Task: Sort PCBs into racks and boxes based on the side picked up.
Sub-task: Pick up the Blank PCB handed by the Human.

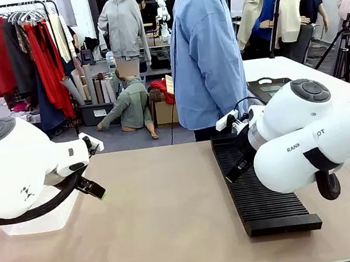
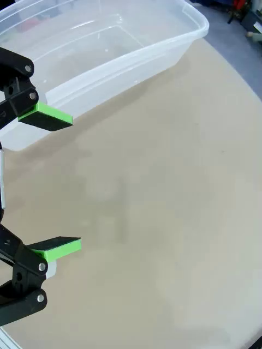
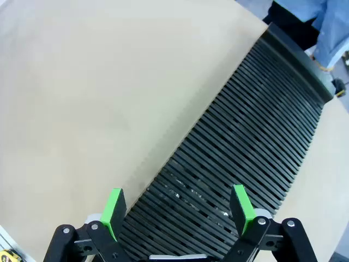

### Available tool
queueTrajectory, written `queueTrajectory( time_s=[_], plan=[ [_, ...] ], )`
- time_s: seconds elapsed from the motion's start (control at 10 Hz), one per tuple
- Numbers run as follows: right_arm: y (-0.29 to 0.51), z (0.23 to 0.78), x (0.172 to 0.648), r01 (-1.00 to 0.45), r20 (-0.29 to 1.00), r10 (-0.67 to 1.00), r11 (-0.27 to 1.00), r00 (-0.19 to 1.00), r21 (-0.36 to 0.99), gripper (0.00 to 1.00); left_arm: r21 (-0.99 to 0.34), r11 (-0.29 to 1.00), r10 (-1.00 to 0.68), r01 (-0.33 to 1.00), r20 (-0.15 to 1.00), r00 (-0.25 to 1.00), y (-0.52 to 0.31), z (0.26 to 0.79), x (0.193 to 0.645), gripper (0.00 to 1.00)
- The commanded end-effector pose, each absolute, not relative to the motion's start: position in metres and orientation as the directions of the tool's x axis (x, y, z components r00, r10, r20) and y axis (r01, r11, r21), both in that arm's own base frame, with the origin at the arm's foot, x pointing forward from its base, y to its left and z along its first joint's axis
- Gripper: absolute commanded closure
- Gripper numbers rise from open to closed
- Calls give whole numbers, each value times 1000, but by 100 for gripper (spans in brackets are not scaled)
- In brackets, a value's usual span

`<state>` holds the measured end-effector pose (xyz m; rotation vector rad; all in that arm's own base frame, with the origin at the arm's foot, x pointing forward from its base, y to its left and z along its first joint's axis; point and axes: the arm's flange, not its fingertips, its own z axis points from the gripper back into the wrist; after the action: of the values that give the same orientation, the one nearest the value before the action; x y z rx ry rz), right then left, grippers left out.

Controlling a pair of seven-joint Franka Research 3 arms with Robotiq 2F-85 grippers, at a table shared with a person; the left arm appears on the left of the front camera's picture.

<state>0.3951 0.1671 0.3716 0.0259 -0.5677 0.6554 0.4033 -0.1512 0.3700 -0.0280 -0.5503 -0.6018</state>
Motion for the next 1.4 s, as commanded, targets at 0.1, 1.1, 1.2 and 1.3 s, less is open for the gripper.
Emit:
queueTrajectory(
  time_s=[0.1, 1.1, 1.2, 1.3],
  plan=[
    [167, 372, 395, -583, 507, 569, 798, 647, -152, 0, 132, 828, -530, 544, 500, 685, -151, 370, 403, 0],
    [161, 378, 395, -579, 496, 566, 802, 658, -146, 0, 132, 828, -530, 544, 499, 686, -151, 370, 403, 0],
    [156, 387, 391, -573, 484, 553, 810, 678, -123, 0, 95, 837, -504, 539, 517, 692, -146, 382, 405, 0],
    [146, 397, 392, -572, 495, 543, 813, 678, -109, 0, 73, 834, -506, 547, 499, 704, -141, 393, 408, 0]
  ],
)
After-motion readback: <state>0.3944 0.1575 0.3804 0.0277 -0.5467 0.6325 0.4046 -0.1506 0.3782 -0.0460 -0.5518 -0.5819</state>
